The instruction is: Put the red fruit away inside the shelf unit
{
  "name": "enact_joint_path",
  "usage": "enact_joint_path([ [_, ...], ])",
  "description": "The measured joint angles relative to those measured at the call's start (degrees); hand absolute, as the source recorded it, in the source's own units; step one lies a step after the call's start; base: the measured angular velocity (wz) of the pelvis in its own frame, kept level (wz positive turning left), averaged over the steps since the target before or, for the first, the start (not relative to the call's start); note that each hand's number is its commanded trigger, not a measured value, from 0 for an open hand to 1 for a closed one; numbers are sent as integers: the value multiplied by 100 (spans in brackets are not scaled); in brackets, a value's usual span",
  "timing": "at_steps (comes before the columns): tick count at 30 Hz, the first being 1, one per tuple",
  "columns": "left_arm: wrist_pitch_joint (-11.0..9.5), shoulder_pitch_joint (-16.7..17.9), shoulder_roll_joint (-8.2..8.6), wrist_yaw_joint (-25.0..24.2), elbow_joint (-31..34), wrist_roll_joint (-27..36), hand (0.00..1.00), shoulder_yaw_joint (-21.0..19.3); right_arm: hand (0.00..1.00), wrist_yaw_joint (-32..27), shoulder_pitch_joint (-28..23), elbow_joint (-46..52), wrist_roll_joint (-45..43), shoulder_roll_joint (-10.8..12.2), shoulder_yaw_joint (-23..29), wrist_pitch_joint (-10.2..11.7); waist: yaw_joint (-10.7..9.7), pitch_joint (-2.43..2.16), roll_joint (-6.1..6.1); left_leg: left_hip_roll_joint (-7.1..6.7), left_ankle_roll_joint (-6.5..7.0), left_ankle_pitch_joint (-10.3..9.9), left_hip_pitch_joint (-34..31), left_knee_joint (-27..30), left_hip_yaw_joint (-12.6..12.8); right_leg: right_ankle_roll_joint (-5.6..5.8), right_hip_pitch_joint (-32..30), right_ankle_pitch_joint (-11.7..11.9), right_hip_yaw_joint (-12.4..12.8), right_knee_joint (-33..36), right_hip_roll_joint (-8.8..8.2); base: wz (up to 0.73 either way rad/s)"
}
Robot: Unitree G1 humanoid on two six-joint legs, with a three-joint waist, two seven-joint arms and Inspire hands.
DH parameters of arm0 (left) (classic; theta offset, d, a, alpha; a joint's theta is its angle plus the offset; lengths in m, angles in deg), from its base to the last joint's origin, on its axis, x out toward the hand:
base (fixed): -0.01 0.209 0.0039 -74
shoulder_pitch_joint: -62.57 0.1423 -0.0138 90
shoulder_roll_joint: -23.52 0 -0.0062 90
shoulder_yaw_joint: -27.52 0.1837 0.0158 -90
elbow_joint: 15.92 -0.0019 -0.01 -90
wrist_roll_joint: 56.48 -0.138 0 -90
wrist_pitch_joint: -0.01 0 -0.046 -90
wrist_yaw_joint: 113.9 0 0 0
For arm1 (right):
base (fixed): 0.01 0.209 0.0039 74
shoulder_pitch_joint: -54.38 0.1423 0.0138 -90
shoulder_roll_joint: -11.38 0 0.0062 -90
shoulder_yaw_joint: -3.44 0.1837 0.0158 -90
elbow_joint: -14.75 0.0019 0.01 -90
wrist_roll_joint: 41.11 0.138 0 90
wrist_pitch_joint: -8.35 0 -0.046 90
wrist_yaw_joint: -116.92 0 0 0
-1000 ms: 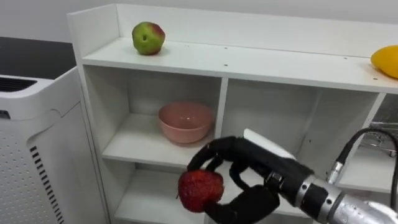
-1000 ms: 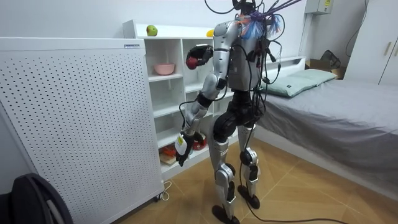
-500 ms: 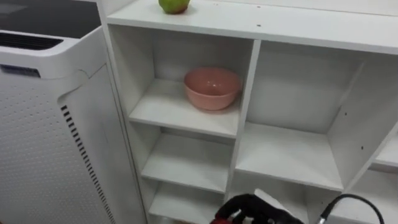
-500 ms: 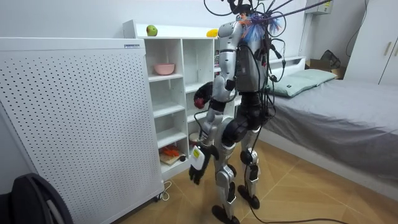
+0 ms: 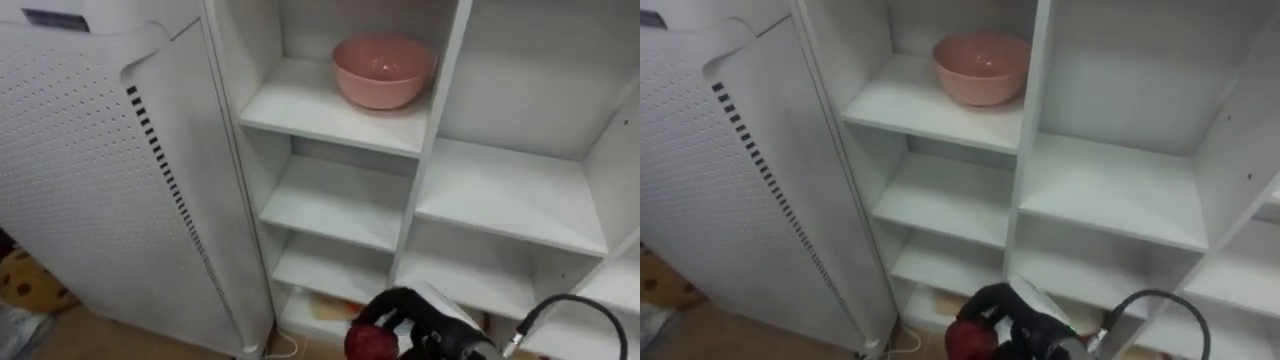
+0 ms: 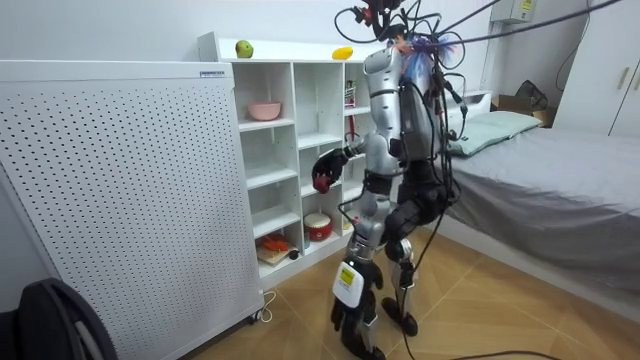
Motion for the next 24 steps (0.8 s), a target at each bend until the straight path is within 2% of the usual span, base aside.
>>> enact_joint_path([
  [4, -22, 276, -20, 95, 368, 0, 0, 124, 100, -340, 26, -356, -315, -46, -9, 51, 99, -9, 37, -23, -14, -137, -535, 569, -95, -25, -481, -204, 15, 577, -99, 12],
  [5, -16, 313, -24, 132, 429, 0, 0, 181, 100, -436, 40, -369, -334, -117, -10, 61, 166, -10, 34, -22, -45, -199, -703, 730, -95, -35, -647, -271, 3, 750, -140, 0],
  [7, 8, 337, -39, 155, 517, -1, 0, 246, 100, -572, 162, -505, -386, -245, -15, 92, 165, -13, 24, -94, -44, -209, -939, 909, -109, -45, -881, -362, 5, 1009, -240, 17],
  [9, 7, 350, -60, 239, 535, -3, 0, 318, 100, -711, 285, -567, -454, -392, -19, 95, 179, -12, 20, -89, -52, -205, -1132, 1064, -98, -55, -1084, -424, 42, 1216, -286, 17],
  [12, 62, 491, -193, 307, 628, 0, 0, 318, 100, -1048, 616, -766, -628, -562, -33, 98, 180, -10, -14, -87, -73, -246, -1451, 1362, -103, -158, -1367, -512, 5, 1508, -352, 2],
  [14, 178, 619, -326, 375, 942, 21, 0, 314, 100, -1332, 848, -1091, -599, -778, -69, 87, 175, -4, -146, -87, -80, -239, -1692, 1467, -90, -209, -1593, -564, -38, 1710, -470, 21],
  [17, 197, 680, -467, 380, 1202, 182, 0, 314, 100, -1585, 1156, -1311, -616, -1038, -78, 28, 160, -14, -284, -73, -149, -186, -2045, 1596, -88, -224, -1914, -585, -49, 1867, -477, 21],
  [19, 227, 701, -487, 374, 1282, 197, 0, 314, 100, -1849, 1374, -1439, -615, -1128, -77, 31, 168, -13, -294, -69, -153, -179, -2186, 1650, -120, -237, -2025, -587, -90, 1903, -490, 5],
  [24, 307, 892, -726, 375, 1755, 223, 0, 342, 100, -2473, 1685, -1683, -582, -1408, -78, 28, 167, -13, -305, -95, -131, -109, -2511, 1682, -182, -255, -2299, -595, -159, 1969, -560, 10],
])
